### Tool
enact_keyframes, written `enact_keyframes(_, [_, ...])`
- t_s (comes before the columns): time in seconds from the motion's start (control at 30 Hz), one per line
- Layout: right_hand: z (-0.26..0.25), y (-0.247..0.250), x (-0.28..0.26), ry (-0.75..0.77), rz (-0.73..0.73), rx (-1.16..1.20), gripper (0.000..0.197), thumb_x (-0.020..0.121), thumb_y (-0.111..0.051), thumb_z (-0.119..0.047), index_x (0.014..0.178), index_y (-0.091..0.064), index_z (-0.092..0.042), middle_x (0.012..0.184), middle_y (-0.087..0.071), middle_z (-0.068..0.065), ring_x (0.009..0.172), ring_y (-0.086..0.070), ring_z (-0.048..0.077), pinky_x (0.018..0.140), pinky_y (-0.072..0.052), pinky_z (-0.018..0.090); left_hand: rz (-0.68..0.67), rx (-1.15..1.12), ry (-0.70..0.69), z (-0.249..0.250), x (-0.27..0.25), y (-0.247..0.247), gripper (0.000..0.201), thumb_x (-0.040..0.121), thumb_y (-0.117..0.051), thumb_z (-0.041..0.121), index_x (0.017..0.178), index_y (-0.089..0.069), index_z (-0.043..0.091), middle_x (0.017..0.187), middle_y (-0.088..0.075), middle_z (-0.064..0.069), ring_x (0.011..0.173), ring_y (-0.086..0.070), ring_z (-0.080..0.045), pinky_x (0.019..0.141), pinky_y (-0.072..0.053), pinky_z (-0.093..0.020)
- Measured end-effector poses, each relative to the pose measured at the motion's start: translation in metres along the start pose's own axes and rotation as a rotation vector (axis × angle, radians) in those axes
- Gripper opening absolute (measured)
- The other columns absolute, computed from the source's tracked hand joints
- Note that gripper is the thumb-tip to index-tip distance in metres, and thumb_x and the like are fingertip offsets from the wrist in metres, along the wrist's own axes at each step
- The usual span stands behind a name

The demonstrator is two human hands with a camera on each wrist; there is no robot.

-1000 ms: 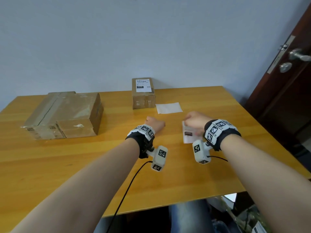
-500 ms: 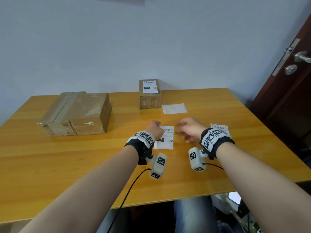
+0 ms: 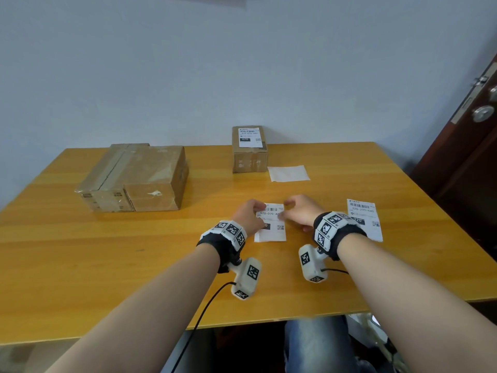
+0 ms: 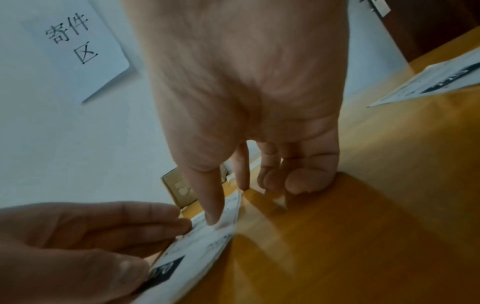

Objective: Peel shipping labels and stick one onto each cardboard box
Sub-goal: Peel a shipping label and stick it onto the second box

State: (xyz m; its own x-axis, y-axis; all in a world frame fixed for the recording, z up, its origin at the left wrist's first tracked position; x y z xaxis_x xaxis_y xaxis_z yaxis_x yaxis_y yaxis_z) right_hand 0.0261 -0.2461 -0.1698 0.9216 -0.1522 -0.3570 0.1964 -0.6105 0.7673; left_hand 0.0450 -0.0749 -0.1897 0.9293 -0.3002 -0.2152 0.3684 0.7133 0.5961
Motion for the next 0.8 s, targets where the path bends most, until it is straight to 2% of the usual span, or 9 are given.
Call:
enact_keyframes(0.07, [-0.005,-0.003,0.001,0.029,0.003,-0.035,0.062,0.091,-0.077,-0.035,0.146,-0.051,-0.023,0.120,-0.061,-0.002,0.097,-0.061,0.019,0.061,-0.054,0.030,0.024,0.102,-0.017,-0.004,-0.002,0.001,0.059,0.086,-0.076,0.008,0.139,-0.053,0.022,0.139,-0.059,0.003,0.117,-0.062,-0.017,0.094,-0.057,-0.032])
enact_keyframes(0.17, [-0.006,-0.007,0.005,0.031,0.007,0.016,0.052,0.089,-0.078,-0.033,0.136,-0.057,-0.024,0.099,-0.058,-0.008,0.085,-0.059,0.013,0.060,-0.053,0.029,0.092,0.198,-0.023,-0.010,-0.005,0.008,0.070,0.082,-0.083,0.021,0.144,-0.050,0.025,0.140,-0.054,0.003,0.130,-0.049,-0.020,0.107,-0.049,-0.043])
enact_keyframes(0.23, [-0.004,-0.009,0.010,0.012,0.021,0.143,0.046,0.089,-0.079,-0.030,0.130,-0.059,-0.022,0.101,-0.061,-0.004,0.084,-0.061,0.013,0.061,-0.055,0.031,0.090,0.199,-0.027,-0.012,-0.006,0.010,0.075,0.082,-0.083,0.024,0.147,-0.047,0.024,0.143,-0.051,0.003,0.135,-0.042,-0.021,0.113,-0.042,-0.043])
enact_keyframes(0.37, [-0.005,-0.013,0.013,-0.027,-0.011,0.547,0.040,0.091,-0.079,-0.022,0.125,-0.059,-0.014,0.112,-0.072,0.011,0.076,-0.071,0.023,0.058,-0.061,0.035,0.078,0.206,-0.037,-0.013,-0.008,0.012,0.074,0.083,-0.083,0.026,0.148,-0.046,0.024,0.144,-0.049,0.003,0.135,-0.040,-0.021,0.114,-0.040,-0.040])
enact_keyframes(0.5, [-0.005,-0.012,0.013,-0.060,-0.018,0.679,0.038,0.093,-0.077,-0.023,0.127,-0.063,-0.014,0.110,-0.074,0.011,0.065,-0.069,0.020,0.054,-0.061,0.032,0.085,0.188,-0.055,-0.014,-0.010,0.010,0.070,0.083,-0.082,0.025,0.145,-0.049,0.024,0.141,-0.051,0.002,0.133,-0.041,-0.021,0.114,-0.040,-0.041])
enact_keyframes(0.6, [0.000,-0.009,0.012,-0.117,-0.006,0.672,0.030,0.091,-0.079,-0.024,0.117,-0.069,-0.013,0.103,-0.077,0.007,0.062,-0.066,0.017,0.060,-0.061,0.032,0.081,0.126,-0.065,-0.015,-0.012,0.013,0.055,0.084,-0.081,0.019,0.133,-0.059,0.028,0.139,-0.052,0.002,0.128,-0.048,-0.020,0.108,-0.048,-0.041])
enact_keyframes(0.7, [-0.003,-0.005,0.008,-0.090,0.006,0.646,0.022,0.091,-0.079,-0.025,0.107,-0.074,-0.013,0.099,-0.079,0.007,0.064,-0.065,0.017,0.065,-0.061,0.035,0.065,0.088,-0.071,-0.009,-0.013,0.019,0.036,0.087,-0.077,0.015,0.118,-0.070,0.030,0.134,-0.056,0.003,0.122,-0.055,-0.019,0.101,-0.054,-0.038])
enact_keyframes(0.73, [-0.007,-0.002,0.007,-0.053,0.023,0.655,0.019,0.092,-0.078,-0.024,0.106,-0.075,-0.012,0.098,-0.080,0.008,0.063,-0.065,0.018,0.063,-0.060,0.034,0.095,0.058,-0.067,-0.006,-0.013,0.026,0.029,0.089,-0.075,0.015,0.115,-0.073,0.029,0.128,-0.059,0.004,0.116,-0.058,-0.017,0.096,-0.055,-0.034])
enact_keyframes(0.8, [-0.020,0.004,0.004,0.049,0.054,0.713,0.014,0.093,-0.076,-0.019,0.104,-0.076,-0.010,0.097,-0.079,0.013,0.062,-0.066,0.020,0.059,-0.059,0.035,0.166,-0.111,-0.057,0.004,-0.016,0.042,0.020,0.096,-0.067,0.013,0.109,-0.076,0.025,0.112,-0.068,0.006,0.096,-0.064,-0.013,0.078,-0.056,-0.026])
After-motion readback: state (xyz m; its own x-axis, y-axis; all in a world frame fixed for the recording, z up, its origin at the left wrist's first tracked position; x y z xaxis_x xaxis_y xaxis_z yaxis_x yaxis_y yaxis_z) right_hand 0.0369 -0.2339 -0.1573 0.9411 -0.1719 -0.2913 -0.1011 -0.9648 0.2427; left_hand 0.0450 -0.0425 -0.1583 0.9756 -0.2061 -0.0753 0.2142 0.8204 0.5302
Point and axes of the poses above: each hand's wrist, its own x-axis towards the middle knuckle, its own y-axis out of the back of the hand, z = x × y, the point moved 7 cm from there along x, towards the middle knuckle
